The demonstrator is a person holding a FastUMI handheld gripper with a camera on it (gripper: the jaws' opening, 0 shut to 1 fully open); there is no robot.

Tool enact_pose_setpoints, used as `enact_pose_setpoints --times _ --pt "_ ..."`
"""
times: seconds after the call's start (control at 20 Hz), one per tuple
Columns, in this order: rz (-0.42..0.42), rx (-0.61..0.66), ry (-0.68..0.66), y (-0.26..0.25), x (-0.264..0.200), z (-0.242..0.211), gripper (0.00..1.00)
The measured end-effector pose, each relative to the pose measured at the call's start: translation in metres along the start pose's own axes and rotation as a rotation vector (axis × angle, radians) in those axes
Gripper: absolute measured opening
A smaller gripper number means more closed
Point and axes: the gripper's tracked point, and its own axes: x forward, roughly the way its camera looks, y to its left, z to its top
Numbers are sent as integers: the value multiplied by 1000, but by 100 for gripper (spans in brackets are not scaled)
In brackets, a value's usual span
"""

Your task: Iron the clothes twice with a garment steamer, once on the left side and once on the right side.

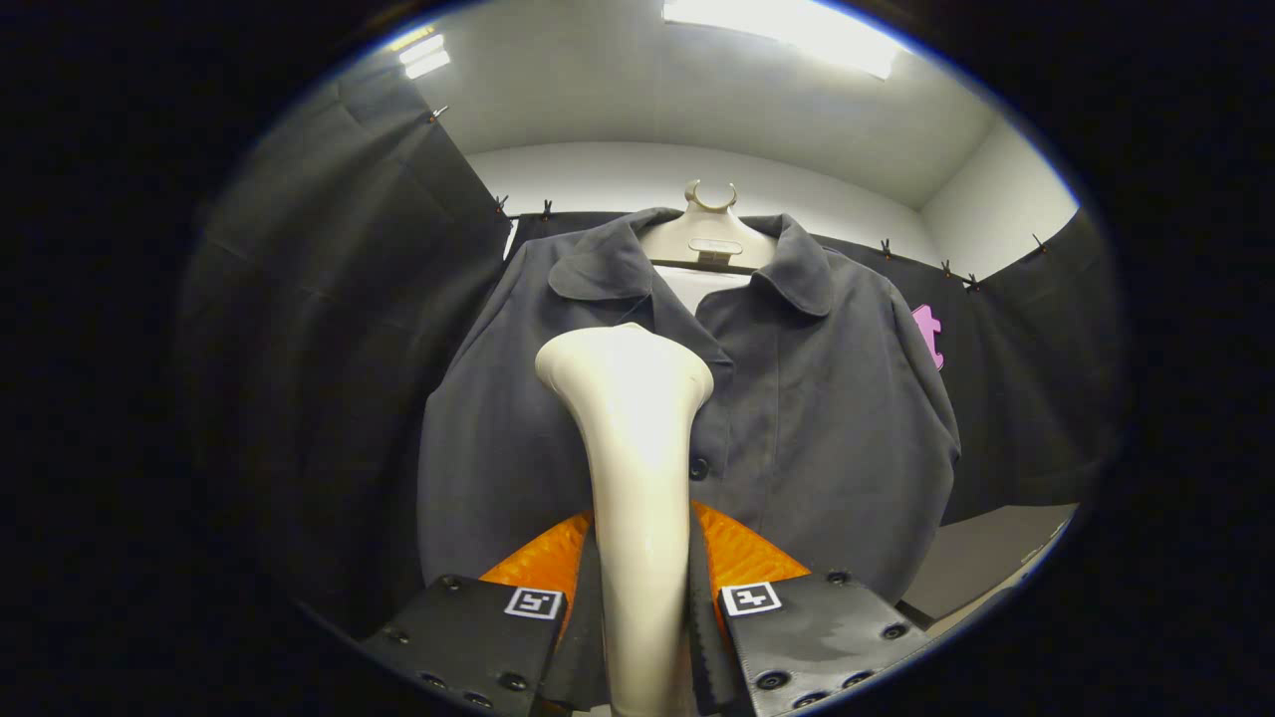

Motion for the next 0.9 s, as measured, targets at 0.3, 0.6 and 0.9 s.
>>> enact_pose_setpoints --times 0.3,0.6,0.9 --pt "5 -9 45 6 -16 -28 44" --pt "21 -15 89 13 -31 -50 44" --pt "41 -9 147 20 -48 -81 44"
